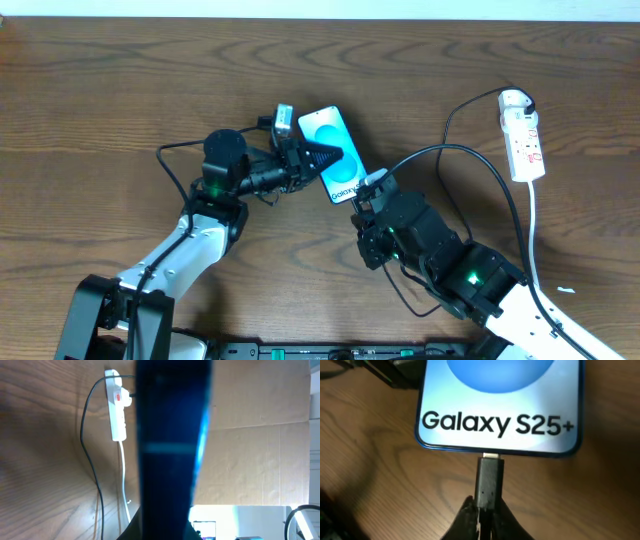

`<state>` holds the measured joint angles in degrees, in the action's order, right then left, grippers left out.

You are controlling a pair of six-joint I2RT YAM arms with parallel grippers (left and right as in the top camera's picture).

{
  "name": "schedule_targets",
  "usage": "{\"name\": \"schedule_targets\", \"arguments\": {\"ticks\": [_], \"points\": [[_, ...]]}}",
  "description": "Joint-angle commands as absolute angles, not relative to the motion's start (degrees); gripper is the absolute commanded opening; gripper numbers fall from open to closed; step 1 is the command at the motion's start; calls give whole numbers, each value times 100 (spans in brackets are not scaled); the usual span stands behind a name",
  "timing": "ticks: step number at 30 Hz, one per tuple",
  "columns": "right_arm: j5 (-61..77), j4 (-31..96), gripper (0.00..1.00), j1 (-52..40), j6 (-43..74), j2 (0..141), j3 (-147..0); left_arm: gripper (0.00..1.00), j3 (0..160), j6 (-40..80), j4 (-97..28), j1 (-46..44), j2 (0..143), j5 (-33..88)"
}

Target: Plug charger to phone and switch on socket

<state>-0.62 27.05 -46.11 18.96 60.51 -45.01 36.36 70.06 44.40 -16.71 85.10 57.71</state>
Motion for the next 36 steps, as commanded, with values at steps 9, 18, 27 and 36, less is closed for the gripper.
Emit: {"name": "schedule_targets", "arguments": {"ticks": [9,18,27,36], "points": [[-154,1857,1,-4650,1883,6289,-4574,7,3736,6768,4508,-1959,8497,6239],[-91,1776,2,-4650,1717,6322,-4576,7,3647,6628,4506,-2119,8497,6379],[-93,2585,47,-4650,1712,5819,-4576,7,3645,6407,4497,-2119,8497,5771],[-309,3660,97,-4648,1712,4453,-4576,7,3645,5330,2974,-2206,8527,4700]]}}
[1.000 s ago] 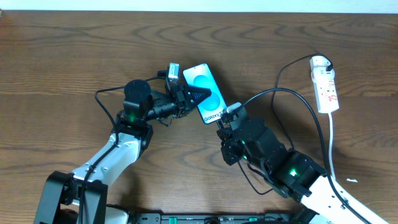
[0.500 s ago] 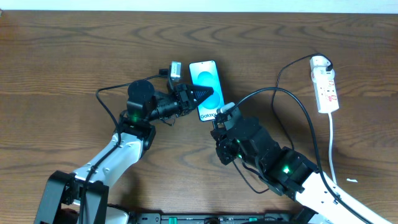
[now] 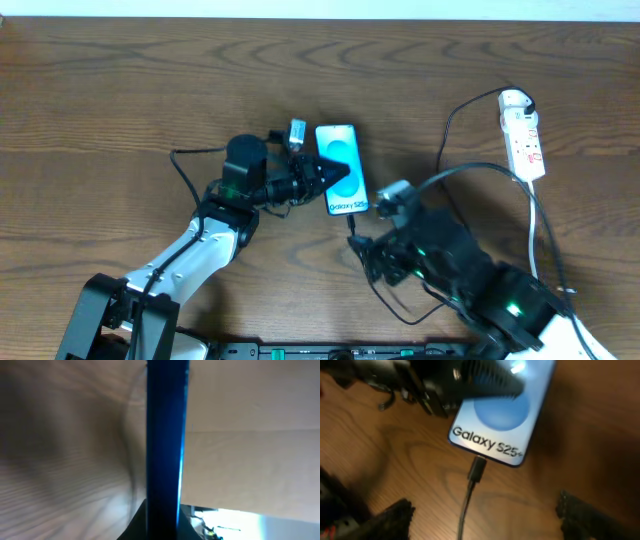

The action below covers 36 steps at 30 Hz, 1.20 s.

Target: Plug charger to phone and switch on socket

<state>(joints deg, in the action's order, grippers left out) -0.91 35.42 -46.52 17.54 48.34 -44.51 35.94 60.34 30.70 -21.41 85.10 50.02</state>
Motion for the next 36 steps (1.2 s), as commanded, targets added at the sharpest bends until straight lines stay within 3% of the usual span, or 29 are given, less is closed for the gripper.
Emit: {"name": "schedule_targets", "arguments": {"ticks": [1,6,16,36], "points": [[-360,3708,99,-4648,1712,4292,-4576,7,3645,5196,2932,-2222,8556,4700],[-615,3708,99,-4648,1715,3684,-4576,7,3645,4451,2891,-2233,8925,4584],[-655,3708,99,-4648,1844,3597,-4576,8,3662,4134,3144,-2233,10245,4582],[-718,3688,99,-4648,1975,3601,-4576,12,3739,3564,3177,-2237,10818,4580]]}}
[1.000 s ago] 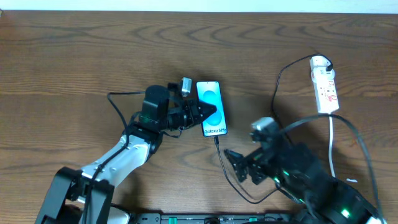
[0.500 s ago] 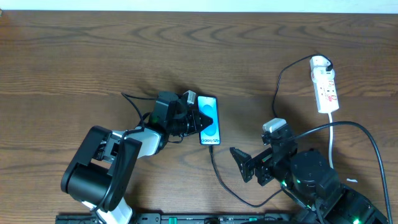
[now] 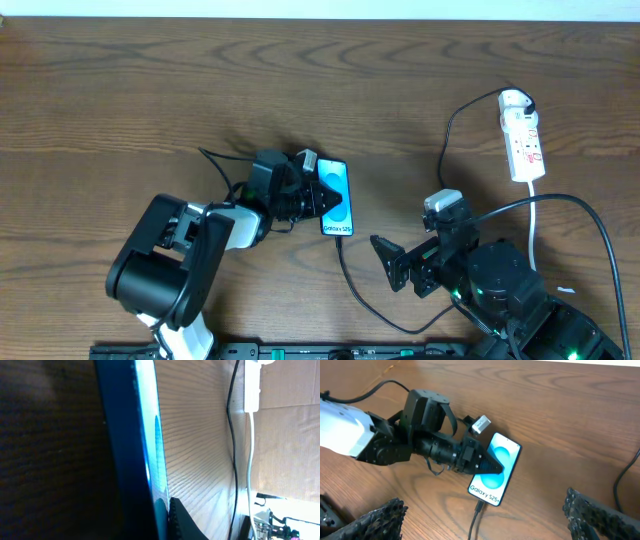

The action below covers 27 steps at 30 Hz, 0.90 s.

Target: Plug charger to phone and switch on socket

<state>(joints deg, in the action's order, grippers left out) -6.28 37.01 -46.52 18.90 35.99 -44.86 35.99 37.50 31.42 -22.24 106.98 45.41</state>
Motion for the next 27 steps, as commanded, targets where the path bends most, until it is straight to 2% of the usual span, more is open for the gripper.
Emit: {"name": "schedule_targets", "arguments": {"ticks": [1,19,20,24,27], "points": [[-718,3688,99,-4648,1975,3601,-4576,12,3765,3566,3175,-2237,10851,4580],[-720,3686,99,-4648,2064,3601,-4576,17,3931,3586,3020,-2606,10930,4191],[-718,3686,99,-4648,2078,3601,-4576,22,3931,3586,3020,-2606,10930,4187],[-722,3688,99,-4648,2078,3601,-4576,23,3931,3610,3000,-2606,10930,4077],[-722,3688,99,-4648,2078,3601,-4576,28,3931,3625,2967,-2606,10930,4064]]}}
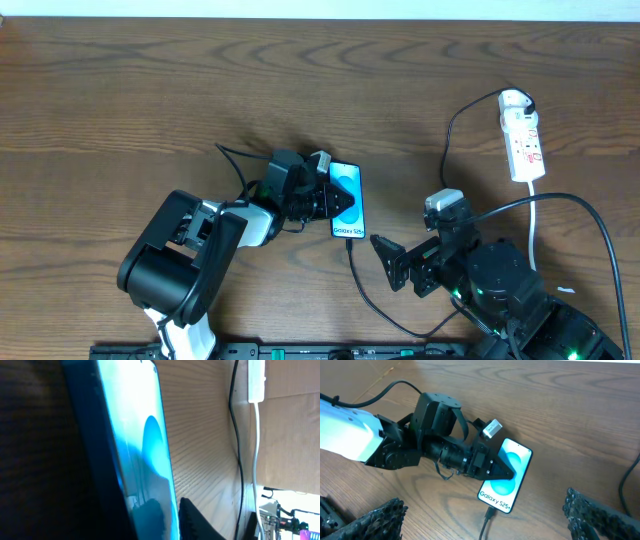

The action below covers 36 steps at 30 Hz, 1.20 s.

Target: Plug charger to phone and switch on socket

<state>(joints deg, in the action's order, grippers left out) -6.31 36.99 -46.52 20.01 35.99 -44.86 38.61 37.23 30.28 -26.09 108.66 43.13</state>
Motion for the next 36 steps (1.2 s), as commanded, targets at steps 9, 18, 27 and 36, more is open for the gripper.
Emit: {"name": "schedule_targets", "arguments": {"ticks": [9,18,27,36], "points": [[-913,3686,99,-4648,2078,3669,-4574,38,3966,3629,2696,-2606,10930,3931],[-913,3621,99,-4648,2080,3983,-4574,38,4416,3406,1518,-2606,10930,3579],[-913,3557,99,-4648,2080,4128,-4574,43,4724,3170,1396,-2606,10930,3358],[-913,3559,99,-4648,2080,4128,-4574,44,4748,3109,1249,-2578,10930,3229]]}}
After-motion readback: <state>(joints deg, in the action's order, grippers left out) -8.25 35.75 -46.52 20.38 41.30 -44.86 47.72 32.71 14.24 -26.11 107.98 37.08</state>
